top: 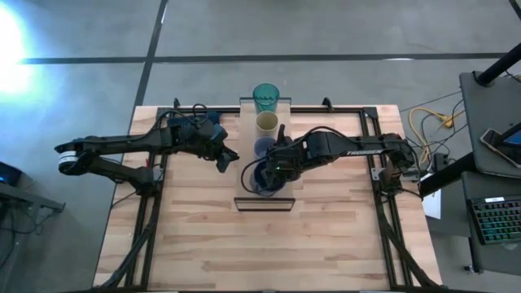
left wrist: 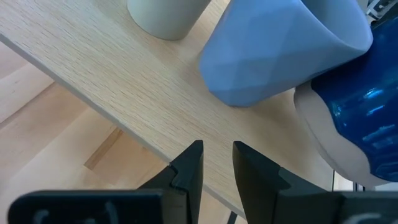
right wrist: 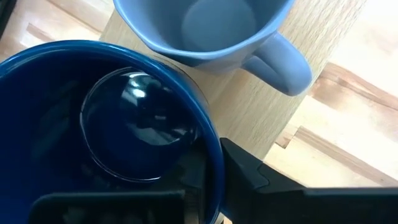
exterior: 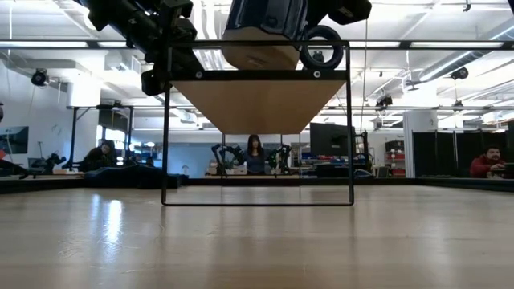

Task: Stack small to large cups/mugs on shelf
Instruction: Put the dark blue mug on the shelf

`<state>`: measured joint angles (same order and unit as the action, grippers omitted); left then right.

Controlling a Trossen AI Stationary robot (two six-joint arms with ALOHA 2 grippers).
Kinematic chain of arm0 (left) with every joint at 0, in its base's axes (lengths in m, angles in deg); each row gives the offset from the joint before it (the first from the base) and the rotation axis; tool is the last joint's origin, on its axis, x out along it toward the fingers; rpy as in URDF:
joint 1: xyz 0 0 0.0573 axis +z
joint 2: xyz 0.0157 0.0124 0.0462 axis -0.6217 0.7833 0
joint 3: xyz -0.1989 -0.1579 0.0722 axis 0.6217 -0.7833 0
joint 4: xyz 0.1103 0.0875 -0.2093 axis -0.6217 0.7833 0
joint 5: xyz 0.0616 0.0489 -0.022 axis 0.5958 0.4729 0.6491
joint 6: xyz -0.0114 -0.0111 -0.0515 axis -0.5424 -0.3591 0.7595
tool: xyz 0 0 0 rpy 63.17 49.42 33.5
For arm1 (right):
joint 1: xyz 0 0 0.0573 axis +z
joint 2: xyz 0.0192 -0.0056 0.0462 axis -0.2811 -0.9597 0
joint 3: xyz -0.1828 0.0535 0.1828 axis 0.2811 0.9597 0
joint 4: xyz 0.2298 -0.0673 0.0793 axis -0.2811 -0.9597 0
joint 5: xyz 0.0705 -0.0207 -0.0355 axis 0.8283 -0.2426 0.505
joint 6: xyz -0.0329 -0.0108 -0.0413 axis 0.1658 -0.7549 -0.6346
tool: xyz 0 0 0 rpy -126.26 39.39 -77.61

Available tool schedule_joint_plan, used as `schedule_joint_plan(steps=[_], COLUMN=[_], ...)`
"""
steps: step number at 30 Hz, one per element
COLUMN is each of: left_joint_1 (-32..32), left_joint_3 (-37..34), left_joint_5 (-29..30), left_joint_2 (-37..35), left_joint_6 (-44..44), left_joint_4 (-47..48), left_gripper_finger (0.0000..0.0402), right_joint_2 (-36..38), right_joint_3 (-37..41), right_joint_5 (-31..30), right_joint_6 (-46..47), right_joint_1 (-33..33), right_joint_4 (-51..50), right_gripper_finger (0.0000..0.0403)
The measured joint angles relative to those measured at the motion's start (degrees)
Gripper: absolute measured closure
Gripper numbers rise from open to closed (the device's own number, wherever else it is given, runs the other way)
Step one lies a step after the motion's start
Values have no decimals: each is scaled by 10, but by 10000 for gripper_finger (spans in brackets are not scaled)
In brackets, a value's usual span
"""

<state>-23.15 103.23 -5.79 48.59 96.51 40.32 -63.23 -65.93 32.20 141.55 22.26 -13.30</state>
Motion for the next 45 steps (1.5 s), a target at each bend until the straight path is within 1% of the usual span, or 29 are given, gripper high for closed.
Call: schedule_joint_plan(steps=[6, 13, 17, 26, 38, 45], left_joint_1=[0, 0, 0, 0, 0, 0], left_joint_3=[0, 0, 0, 0, 0, 0], left_joint_5=[0, 0, 0, 0, 0, 0], left_joint_2=[0, 0, 0, 0, 0, 0], left_joint_6=[0, 0, 0, 0, 0, 0], left_joint_4=[0, 0, 0, 0, 0, 0], left_gripper_finger=[329, 329, 329, 329, 329, 329], right_joint_2=[0, 0, 0, 0, 0, 0], right_joint_3=[0, 0, 0, 1, 1, 1], right_joint_5=[2, 0, -1, -16, -22, -16], right_joint_6=[0, 0, 0, -5, 7, 9], right_joint_1=[0, 0, 0, -1, -5, -5], right_joint_4=[1, 0, 0, -1, 2, 2], right_gripper_finger=[350, 347, 352, 379, 379, 378])
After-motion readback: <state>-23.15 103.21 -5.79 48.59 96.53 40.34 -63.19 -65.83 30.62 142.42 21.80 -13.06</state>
